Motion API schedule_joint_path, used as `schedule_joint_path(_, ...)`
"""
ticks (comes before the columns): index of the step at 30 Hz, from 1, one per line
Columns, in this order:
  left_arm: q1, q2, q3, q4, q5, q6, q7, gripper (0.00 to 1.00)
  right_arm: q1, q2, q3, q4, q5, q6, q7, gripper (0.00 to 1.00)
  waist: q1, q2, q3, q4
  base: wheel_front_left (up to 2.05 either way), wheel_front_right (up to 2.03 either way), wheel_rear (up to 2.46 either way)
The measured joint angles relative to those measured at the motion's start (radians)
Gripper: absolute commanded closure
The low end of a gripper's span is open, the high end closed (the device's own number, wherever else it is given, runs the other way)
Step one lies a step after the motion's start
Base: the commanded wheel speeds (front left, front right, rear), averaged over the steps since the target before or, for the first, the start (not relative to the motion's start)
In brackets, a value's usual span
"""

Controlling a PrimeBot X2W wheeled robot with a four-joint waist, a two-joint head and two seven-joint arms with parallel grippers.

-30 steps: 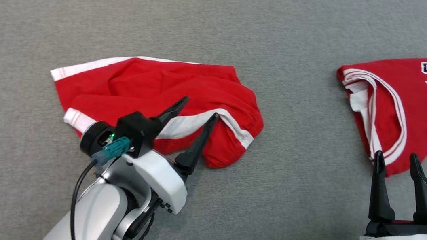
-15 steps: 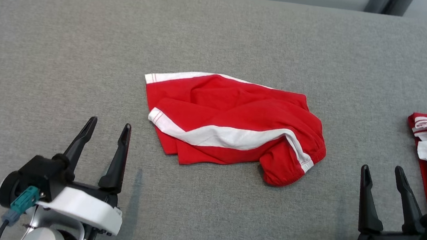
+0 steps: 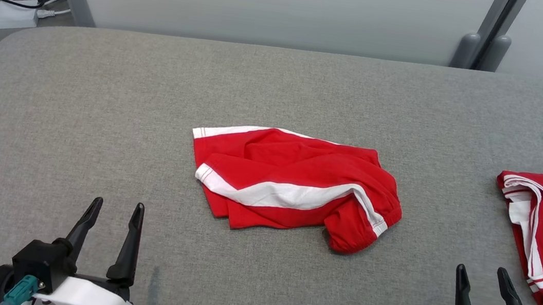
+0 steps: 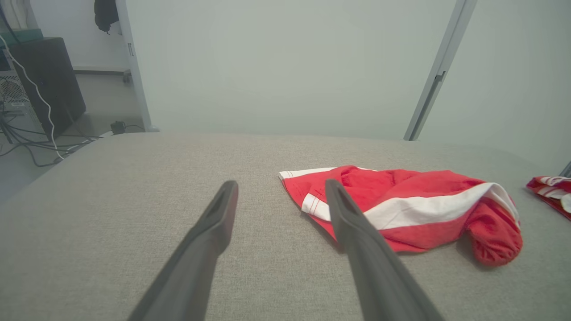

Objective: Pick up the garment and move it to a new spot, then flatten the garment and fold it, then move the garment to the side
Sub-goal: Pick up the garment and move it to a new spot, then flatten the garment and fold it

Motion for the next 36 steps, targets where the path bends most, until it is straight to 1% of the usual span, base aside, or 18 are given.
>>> schedule_joint_path(7,0.003,0.002,0.001,0.011,-0.01,0.0,-0.008,0.0,0.001,0.0,0.002,-0.006,0.002,0.0,0.0,0.0,0.0,0.0,-0.004,-0.016,0.0,0.0,0.0)
schedule_joint_path(17,0.002,0.002,-0.004,0.016,-0.02,-0.004,-0.007,0.0,0.001,0.0,0.003,-0.009,0.002,0.0,0.0,0.0,0.0,0.0,0.009,-0.016,0.0,0.0,0.0)
schedule_joint_path(20,-0.018,0.001,-0.03,0.029,-0.036,-0.038,0.026,0.0,-0.008,0.001,0.033,-0.001,0.034,0.0,0.0,0.0,0.0,0.0,0.027,-0.014,0.0,0.0,0.0)
schedule_joint_path(22,-0.061,-0.003,-0.051,0.05,-0.044,-0.066,0.048,0.0,-0.033,0.001,0.066,0.028,0.069,0.0,0.0,0.0,0.0,0.0,0.045,-0.013,0.0,0.0,0.0)
schedule_joint_path(25,-0.158,-0.01,-0.078,0.097,-0.053,-0.111,0.086,0.0,-0.104,-0.005,0.119,0.081,0.124,0.0,0.0,0.0,0.0,0.0,0.083,-0.013,0.0,0.0,0.0)
schedule_joint_path(28,-0.251,-0.023,-0.091,0.16,-0.061,-0.149,0.098,0.0,-0.181,-0.017,0.167,0.123,0.163,0.0,0.0,0.0,0.0,0.0,0.123,-0.016,0.0,0.0,0.0)
schedule_joint_path(29,-0.297,-0.025,-0.099,0.203,-0.063,-0.174,0.104,0.0,-0.223,-0.02,0.193,0.147,0.19,0.0,0.0,0.0,0.0,0.0,0.15,-0.021,0.0,0.0,0.0)
schedule_joint_path(33,-0.377,-0.024,-0.115,0.284,-0.071,-0.213,0.122,0.0,-0.288,-0.021,0.244,0.191,0.24,0.0,0.0,0.0,0.0,0.0,0.203,-0.033,0.0,0.0,0.0)
schedule_joint_path(36,-0.424,-0.02,-0.121,0.327,-0.077,-0.232,0.126,0.0,-0.32,-0.02,0.276,0.214,0.273,0.0,0.0,0.0,0.0,0.0,0.238,-0.043,0.0,0.0,0.0)
